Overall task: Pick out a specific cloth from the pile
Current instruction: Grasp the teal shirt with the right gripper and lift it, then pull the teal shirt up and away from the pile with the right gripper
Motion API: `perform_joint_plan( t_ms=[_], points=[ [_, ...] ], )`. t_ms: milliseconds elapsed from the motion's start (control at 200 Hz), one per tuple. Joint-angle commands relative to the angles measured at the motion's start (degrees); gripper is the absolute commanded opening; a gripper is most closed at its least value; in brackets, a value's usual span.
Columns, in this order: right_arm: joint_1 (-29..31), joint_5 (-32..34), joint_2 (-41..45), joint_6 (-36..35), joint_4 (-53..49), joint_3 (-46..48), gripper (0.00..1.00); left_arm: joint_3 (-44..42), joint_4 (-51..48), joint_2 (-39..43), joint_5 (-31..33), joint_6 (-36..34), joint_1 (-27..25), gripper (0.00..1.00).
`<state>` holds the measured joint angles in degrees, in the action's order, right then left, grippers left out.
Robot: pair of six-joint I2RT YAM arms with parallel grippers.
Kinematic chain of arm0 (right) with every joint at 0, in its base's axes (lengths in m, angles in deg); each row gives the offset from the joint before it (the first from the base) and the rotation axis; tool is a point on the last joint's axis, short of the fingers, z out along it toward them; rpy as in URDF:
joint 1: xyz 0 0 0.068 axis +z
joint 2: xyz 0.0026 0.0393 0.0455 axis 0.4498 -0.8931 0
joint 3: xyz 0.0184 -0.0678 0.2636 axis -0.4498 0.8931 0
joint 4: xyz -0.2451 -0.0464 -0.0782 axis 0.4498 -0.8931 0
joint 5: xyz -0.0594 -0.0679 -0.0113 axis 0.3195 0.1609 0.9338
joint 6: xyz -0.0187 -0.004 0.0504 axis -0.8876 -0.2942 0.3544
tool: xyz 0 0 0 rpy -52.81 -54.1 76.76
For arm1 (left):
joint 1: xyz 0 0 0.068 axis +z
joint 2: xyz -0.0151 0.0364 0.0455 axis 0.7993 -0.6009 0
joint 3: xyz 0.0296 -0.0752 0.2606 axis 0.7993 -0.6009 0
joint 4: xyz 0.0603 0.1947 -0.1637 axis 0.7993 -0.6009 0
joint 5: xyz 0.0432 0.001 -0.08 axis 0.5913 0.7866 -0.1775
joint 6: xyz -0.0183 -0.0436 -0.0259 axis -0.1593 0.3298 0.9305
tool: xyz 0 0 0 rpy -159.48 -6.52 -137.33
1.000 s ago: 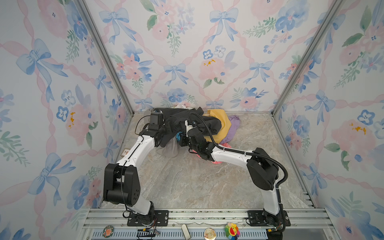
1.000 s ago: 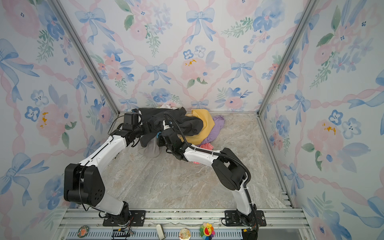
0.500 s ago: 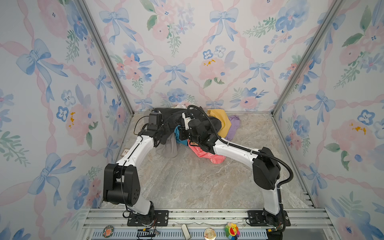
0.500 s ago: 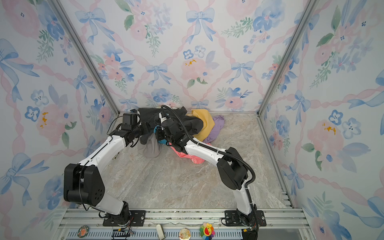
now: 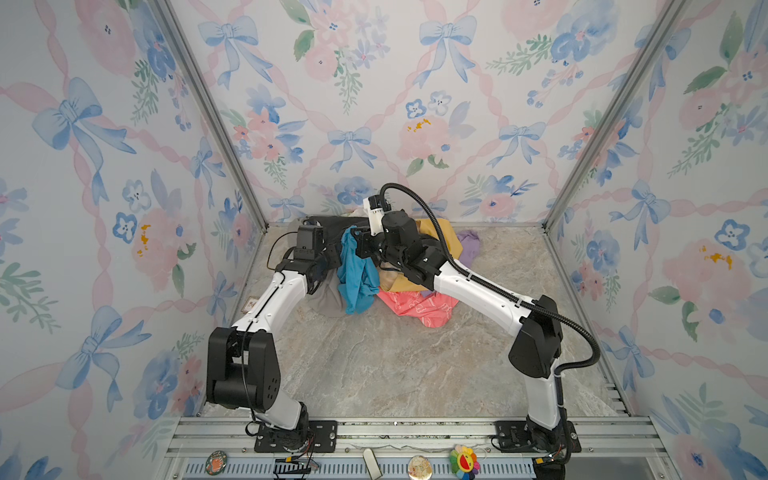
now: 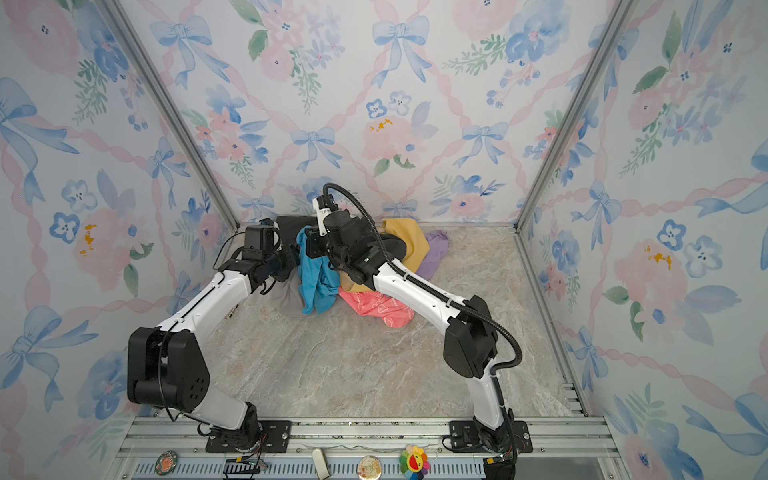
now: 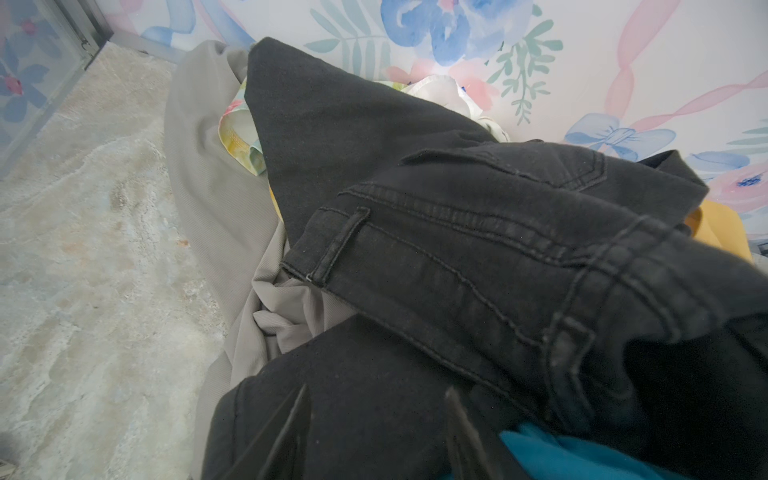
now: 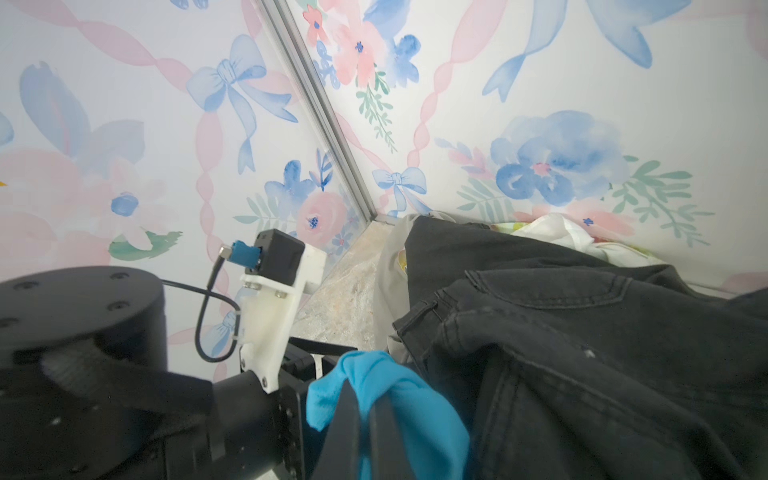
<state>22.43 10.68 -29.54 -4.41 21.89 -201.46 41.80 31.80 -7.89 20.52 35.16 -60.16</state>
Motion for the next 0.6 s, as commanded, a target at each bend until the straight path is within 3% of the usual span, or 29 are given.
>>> perform_joint_plan(
  t_ms=[0, 595],
  points=[
    [-0.68, -1.12, 1.04, -1.42, -0.23, -4.12, 0.00, -0.92, 1.15, -0.02, 0.68, 0.38, 0.33, 0.54],
    [-5.19, -5.22, 1.83, -3.71, -13.24, -21.68, 0.00, -1.19, 1.14, 0.60, 2.05, -1.19, -2.16, 0.54]
  ],
)
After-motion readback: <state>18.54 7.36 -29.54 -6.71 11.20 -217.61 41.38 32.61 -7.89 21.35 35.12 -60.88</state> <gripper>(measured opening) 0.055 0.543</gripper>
